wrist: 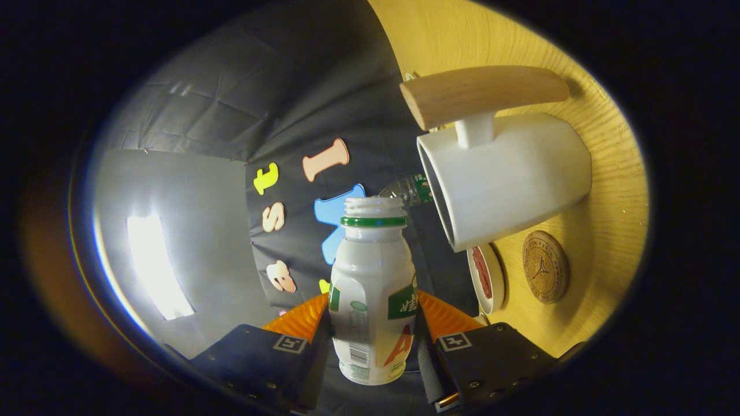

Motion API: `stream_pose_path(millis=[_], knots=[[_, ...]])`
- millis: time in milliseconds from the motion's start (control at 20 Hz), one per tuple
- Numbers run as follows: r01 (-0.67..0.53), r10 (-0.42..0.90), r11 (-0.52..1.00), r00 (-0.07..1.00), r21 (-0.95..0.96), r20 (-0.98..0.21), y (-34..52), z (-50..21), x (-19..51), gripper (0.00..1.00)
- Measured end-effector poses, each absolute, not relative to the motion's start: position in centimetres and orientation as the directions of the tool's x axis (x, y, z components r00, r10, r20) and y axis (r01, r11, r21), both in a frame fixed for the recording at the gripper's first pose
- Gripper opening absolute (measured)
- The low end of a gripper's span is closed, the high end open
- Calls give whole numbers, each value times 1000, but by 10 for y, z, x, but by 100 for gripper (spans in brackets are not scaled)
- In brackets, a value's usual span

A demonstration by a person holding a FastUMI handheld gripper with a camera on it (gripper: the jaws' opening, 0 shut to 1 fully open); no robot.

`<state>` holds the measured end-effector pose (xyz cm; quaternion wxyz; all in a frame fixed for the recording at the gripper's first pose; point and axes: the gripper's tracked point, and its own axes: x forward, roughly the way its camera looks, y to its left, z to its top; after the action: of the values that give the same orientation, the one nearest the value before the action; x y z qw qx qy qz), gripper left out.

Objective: Take the bottle from table, then pour the juice into the cup, finally place the bottle on the coaster

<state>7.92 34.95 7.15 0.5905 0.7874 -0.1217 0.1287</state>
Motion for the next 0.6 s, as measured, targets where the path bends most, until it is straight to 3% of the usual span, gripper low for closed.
stream_pose_path(millis=[300, 600], knots=[[-319, 12, -148, 946, 936, 324, 363, 69, 81, 67], [-285, 78, 116, 958, 952, 277, 377, 69, 81, 67]])
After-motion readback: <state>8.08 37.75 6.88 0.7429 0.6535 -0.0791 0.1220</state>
